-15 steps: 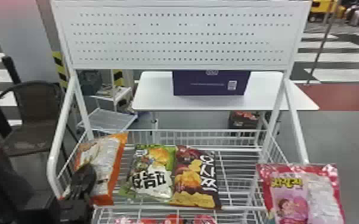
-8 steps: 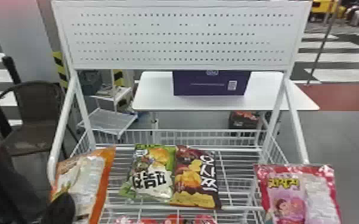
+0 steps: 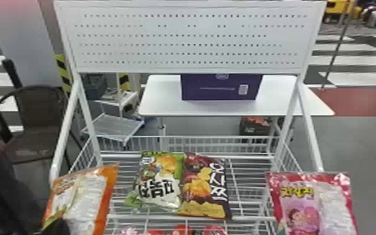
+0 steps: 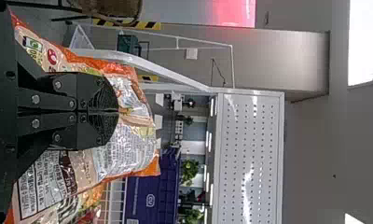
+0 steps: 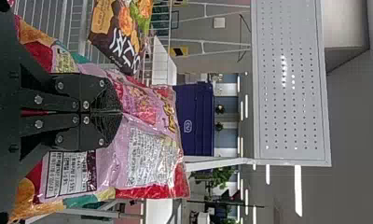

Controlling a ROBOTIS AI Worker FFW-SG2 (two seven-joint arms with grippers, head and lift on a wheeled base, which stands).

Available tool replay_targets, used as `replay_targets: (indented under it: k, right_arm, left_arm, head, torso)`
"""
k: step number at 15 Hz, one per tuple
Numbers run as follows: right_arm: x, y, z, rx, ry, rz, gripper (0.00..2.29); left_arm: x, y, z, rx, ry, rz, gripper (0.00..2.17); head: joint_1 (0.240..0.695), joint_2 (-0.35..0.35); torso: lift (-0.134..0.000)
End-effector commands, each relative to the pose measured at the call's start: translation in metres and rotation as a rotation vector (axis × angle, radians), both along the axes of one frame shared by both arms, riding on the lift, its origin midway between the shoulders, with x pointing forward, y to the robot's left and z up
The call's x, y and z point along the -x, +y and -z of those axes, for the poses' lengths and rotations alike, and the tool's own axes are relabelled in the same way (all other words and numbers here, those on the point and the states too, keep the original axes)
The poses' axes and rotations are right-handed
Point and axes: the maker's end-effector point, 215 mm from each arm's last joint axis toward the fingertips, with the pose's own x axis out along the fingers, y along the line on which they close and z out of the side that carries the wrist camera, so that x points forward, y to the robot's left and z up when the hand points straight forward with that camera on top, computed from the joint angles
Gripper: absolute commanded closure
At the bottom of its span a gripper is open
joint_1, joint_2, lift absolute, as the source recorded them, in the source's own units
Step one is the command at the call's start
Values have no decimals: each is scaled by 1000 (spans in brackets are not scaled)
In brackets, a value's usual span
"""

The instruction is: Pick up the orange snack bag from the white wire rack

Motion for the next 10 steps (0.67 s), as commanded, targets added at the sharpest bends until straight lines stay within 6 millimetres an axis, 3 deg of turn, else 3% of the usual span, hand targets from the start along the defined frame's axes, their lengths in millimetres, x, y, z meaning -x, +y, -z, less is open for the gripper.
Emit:
replay_targets:
  k: [1, 10]
  right_arm:
    - [0, 0, 0, 1, -1, -1, 2250]
    - [-1, -1, 1, 4, 0, -2, 2250]
  left_arm:
    - [-2, 0, 2, -5, 1, 2, 1740]
    - [-4, -1, 3, -19, 3, 6, 1740]
  head:
    - [499, 0]
    - [499, 0]
  torso:
    - [0]
    - [0]
